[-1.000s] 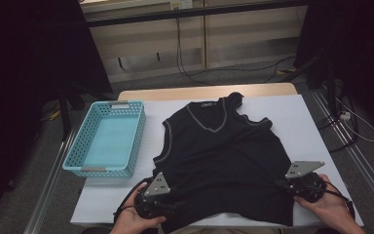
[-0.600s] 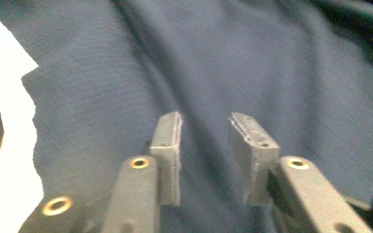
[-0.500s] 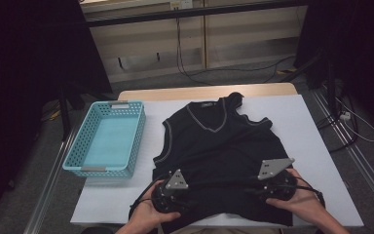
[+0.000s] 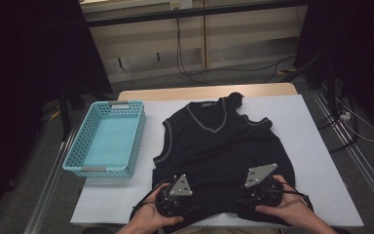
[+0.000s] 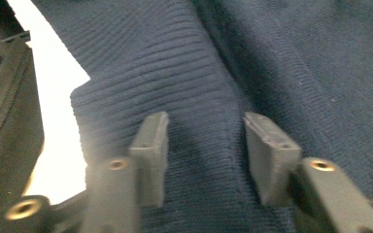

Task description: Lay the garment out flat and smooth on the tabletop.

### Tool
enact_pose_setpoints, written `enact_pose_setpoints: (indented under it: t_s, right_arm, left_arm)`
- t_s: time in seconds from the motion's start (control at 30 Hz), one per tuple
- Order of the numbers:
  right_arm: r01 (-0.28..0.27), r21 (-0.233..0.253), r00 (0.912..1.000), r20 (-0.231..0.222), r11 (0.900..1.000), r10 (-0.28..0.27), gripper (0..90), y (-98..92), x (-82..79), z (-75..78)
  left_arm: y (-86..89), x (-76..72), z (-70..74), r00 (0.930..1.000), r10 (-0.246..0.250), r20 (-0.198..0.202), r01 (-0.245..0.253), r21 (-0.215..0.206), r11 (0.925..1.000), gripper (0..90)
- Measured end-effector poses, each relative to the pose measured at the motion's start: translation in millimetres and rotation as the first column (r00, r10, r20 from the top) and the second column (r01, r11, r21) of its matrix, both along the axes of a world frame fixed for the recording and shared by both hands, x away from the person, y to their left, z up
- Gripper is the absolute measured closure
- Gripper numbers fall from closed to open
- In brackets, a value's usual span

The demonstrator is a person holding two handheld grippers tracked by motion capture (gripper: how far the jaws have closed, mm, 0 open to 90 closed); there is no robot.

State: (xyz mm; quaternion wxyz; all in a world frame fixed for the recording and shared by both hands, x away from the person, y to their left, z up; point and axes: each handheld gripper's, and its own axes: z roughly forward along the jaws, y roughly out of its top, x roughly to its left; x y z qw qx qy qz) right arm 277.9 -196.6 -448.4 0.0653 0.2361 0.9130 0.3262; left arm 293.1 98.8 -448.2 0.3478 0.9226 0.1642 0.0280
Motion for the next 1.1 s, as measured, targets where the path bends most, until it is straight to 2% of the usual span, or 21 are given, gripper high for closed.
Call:
enact_pose_setpoints:
  t_s: [0.07,0.13,0.17,0.23,0.3,0.47,0.7,0.83,0.93,1.0,1.03,1.1]
  right_arm:
    - [-0.015,0.002,0.9999,-0.007,1.0,0.015,68.6,0.3,0.2,0.5]
    - [-0.013,0.009,0.9999,-0.01,1.0,0.014,77.7,0.2,0.6,0.4]
    - [-0.008,0.01,0.9999,-0.013,1.0,0.008,83.2,0.1,0.6,0.5]
    - [-0.012,0.011,0.9998,-0.013,1.0,0.012,85.2,0.5,-0.2,0.5]
    - [-0.011,0.001,0.9999,0.001,1.0,0.011,85.9,1.9,-2.5,0.9]
    - [-0.027,0.0,0.9995,-0.017,1.0,0.027,86.2,1.0,-12.1,2.8]
    - [-0.051,0.019,0.9981,-0.035,0.999,0.052,86.3,0.4,-30.7,5.3]
    - [-0.108,0.023,0.9933,-0.039,0.994,0.108,86.3,8.4,-48.5,6.0]
    - [-0.138,0.046,0.9889,-0.05,0.989,0.14,86.3,11.9,-61.6,7.8]
    - [-0.155,0.042,0.9871,-0.035,0.987,0.156,85.4,14.3,-67.7,7.9]
    - [-0.15,0.036,0.9883,-0.021,0.988,0.151,82.7,14.9,-68.8,8.3]
    - [-0.127,0.047,0.9919,0.007,0.991,0.127,64.9,13.8,-65.1,9.7]
  left_arm:
    - [0.6,1.3,-0.1,0.9999,0.014,-0.001,-0.014,-0.006,0.9999,56.6]
    - [2.0,1.8,1.0,1.0,-0.004,0.0,0.004,0.0,1.0,65.3]
    - [3.2,1.3,1.7,0.9998,-0.018,-0.01,0.018,0.007,0.9998,76.1]
    - [2.9,-0.2,2.2,0.9997,-0.02,-0.012,0.02,0.008,0.9998,84.1]
    - [3.5,-0.2,3.1,0.9995,-0.017,-0.026,0.017,0.012,0.9998,86.8]
    - [8.6,-5.4,5.2,0.9976,-0.031,-0.061,0.032,0.013,0.9994,87.5]
    - [17.6,-29.9,10.1,0.996,-0.049,-0.075,0.05,0.015,0.9986,87.5]
    - [27.4,-44.3,12.7,0.9935,-0.055,-0.1,0.055,-0.004,0.9985,87.6]
    - [33.4,-58.9,13.0,0.9927,-0.064,-0.103,0.063,-0.011,0.998,87.5]
    - [35.6,-63.7,13.2,0.9945,-0.054,-0.089,0.052,-0.026,0.9983,87.0]
    - [36.4,-63.0,14.1,0.9952,-0.041,-0.088,0.038,-0.035,0.9987,85.4]
    - [37.2,-57.4,16.5,0.9961,-0.02,-0.086,0.016,-0.057,0.9983,75.2]
